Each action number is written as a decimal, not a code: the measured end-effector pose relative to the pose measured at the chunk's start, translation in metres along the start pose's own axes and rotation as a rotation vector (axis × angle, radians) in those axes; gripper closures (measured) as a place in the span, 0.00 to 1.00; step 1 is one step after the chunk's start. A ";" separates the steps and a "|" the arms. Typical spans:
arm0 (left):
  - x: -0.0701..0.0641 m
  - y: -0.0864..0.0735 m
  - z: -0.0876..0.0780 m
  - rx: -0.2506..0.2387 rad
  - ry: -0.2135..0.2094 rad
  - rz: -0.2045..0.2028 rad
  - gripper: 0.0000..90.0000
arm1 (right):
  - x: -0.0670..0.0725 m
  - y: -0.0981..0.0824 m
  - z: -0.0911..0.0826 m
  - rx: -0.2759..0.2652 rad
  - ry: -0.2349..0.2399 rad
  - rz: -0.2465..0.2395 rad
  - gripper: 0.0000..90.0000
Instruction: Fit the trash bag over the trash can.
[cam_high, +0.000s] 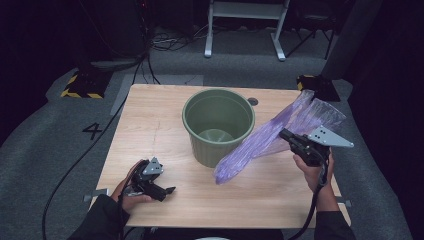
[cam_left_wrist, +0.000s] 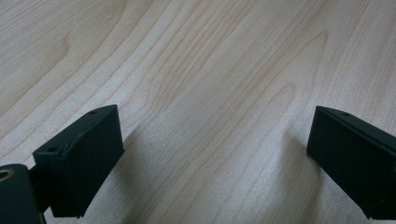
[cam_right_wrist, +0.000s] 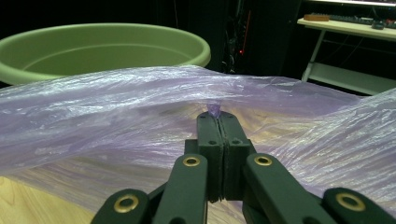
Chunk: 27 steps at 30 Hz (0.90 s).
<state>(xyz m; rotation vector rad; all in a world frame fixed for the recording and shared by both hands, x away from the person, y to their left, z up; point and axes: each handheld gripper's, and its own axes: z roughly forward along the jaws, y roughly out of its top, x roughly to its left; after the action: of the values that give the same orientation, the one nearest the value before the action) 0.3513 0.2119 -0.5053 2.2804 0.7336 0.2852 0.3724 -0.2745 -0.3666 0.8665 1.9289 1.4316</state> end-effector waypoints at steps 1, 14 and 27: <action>0.000 0.000 0.000 0.000 0.000 0.000 0.04 | 0.000 0.002 0.000 -0.005 0.003 -0.002 1.00; 0.000 0.000 0.000 0.001 0.002 -0.002 0.04 | -0.006 0.026 -0.001 -0.043 -0.003 -0.004 1.00; -0.002 0.002 -0.002 0.010 -0.005 0.009 0.07 | -0.009 0.050 -0.010 -0.087 -0.028 -0.020 1.00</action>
<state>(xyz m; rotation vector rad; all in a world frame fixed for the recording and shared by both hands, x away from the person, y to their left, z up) 0.3494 0.2104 -0.5031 2.2940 0.7236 0.2807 0.3783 -0.2769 -0.3154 0.8211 1.8358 1.4727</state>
